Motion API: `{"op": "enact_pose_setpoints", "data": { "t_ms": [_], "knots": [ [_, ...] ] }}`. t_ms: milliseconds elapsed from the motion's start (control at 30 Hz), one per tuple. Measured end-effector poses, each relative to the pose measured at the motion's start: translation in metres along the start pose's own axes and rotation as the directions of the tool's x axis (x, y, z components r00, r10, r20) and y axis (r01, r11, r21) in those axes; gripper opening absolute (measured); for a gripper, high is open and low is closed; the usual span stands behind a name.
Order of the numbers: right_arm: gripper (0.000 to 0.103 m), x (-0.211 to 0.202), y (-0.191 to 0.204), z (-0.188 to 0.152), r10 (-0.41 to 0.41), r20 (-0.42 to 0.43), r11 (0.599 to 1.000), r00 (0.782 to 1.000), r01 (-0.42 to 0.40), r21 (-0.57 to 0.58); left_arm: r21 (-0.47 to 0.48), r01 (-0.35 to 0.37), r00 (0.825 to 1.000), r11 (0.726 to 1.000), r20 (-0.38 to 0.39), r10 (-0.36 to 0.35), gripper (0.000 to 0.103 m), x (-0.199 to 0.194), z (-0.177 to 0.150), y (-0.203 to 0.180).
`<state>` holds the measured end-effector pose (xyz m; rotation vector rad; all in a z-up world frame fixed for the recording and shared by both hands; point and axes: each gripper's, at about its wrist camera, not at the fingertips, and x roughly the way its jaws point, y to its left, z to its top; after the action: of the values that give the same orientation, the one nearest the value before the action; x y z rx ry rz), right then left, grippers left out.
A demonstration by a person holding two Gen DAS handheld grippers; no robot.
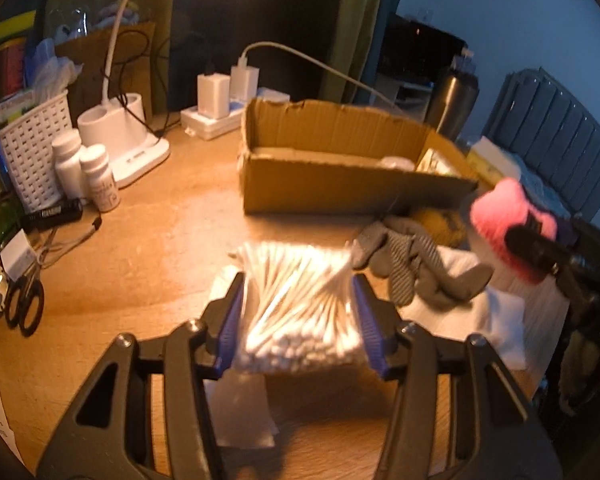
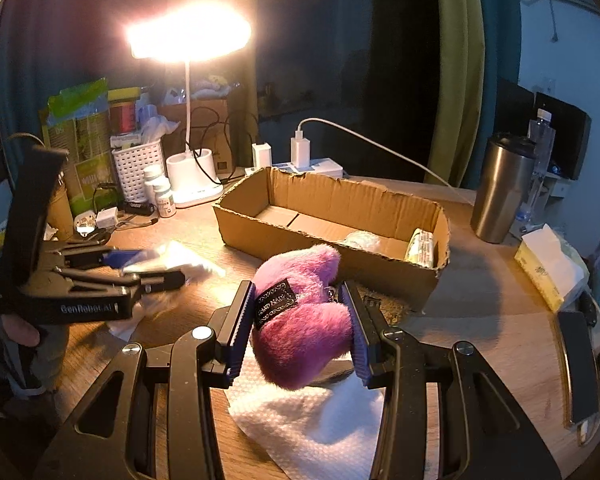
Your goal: Organize soft objects
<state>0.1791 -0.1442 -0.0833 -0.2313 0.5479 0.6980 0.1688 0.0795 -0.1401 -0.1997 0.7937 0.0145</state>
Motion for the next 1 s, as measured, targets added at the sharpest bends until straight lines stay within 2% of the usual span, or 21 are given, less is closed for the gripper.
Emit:
{"op": "enact_pose_setpoints", "data": {
  "t_ms": [67, 100, 167, 267, 367, 533, 833, 1000],
  "knots": [
    [0.045, 0.002, 0.001, 0.0, 0.003, -0.003, 1.0, 1.0, -0.003, -0.001, 0.022, -0.029, 1.0, 0.999, 0.013, 0.029, 0.057, -0.002, -0.001, -0.002],
    [0.045, 0.004, 0.002, 0.0, 0.004, -0.006, 1.0, 1.0, -0.005, -0.002, 0.032, -0.043, 0.999, 0.999, 0.024, 0.042, 0.067, -0.004, 0.0, -0.003],
    [0.045, 0.006, 0.002, 0.001, 0.007, -0.009, 1.0, 1.0, -0.007, -0.003, 0.044, -0.064, 0.996, 0.997, 0.063, 0.061, 0.076, -0.011, 0.002, -0.005],
    [0.045, 0.008, 0.002, 0.001, 0.008, -0.012, 1.0, 1.0, -0.008, -0.003, 0.07, -0.041, 0.996, 0.997, 0.083, 0.035, 0.076, -0.016, 0.006, -0.01],
    [0.045, 0.008, 0.0, 0.0, 0.003, -0.015, 1.0, 1.0, -0.003, 0.002, 0.109, -0.029, 0.998, 0.994, 0.059, 0.023, 0.076, -0.009, 0.004, -0.018],
    [0.045, 0.008, -0.005, -0.002, -0.004, -0.014, 1.0, 1.0, 0.004, 0.014, 0.103, -0.062, 0.998, 0.993, -0.013, 0.064, 0.076, 0.012, -0.006, -0.016],
    [0.045, 0.006, -0.012, -0.006, -0.008, -0.016, 0.999, 1.0, 0.008, 0.031, 0.104, -0.112, 0.991, 0.988, -0.064, 0.119, 0.076, 0.027, -0.012, -0.011],
    [0.045, 0.004, -0.013, -0.006, -0.013, -0.012, 0.999, 1.0, 0.013, 0.033, 0.089, -0.116, 0.989, 0.989, -0.079, 0.123, 0.076, 0.031, -0.015, -0.006]
  ]
}}
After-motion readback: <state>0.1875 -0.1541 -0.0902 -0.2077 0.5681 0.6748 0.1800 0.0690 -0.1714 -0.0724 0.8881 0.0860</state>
